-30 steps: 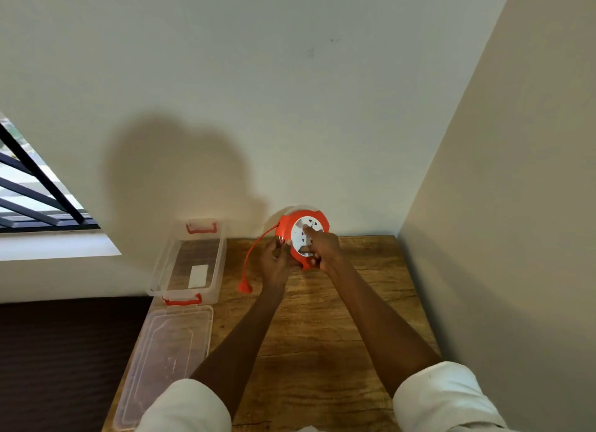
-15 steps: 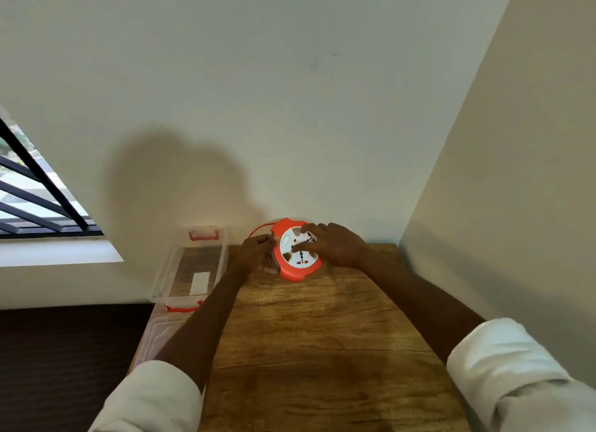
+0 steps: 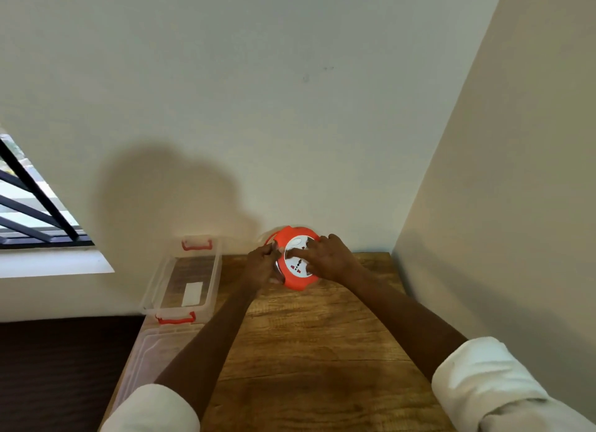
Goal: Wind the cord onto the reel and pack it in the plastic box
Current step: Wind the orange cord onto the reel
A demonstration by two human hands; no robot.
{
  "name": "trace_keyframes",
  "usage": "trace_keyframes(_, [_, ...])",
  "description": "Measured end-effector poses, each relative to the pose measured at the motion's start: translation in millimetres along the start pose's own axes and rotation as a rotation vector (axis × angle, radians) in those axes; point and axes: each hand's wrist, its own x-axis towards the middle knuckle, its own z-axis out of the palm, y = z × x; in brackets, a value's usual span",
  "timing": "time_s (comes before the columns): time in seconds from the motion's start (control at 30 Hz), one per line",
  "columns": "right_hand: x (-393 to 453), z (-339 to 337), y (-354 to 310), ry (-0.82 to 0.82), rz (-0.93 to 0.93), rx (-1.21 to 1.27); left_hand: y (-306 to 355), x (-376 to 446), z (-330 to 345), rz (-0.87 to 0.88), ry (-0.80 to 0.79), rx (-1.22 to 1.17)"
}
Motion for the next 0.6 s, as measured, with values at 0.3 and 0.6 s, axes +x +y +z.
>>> trace_keyframes(0.3, [0.6,1.2,-19.0,0.07,0.384,0.377,-22.8,-18.1,32.3,0.037,0.224,-0.24])
trace_keyframes(0.6, [1.9,5.4,-33.7,0.054,0.526,0.551,-28.5,-16.5,24.6,0.047,0.203,-0.215])
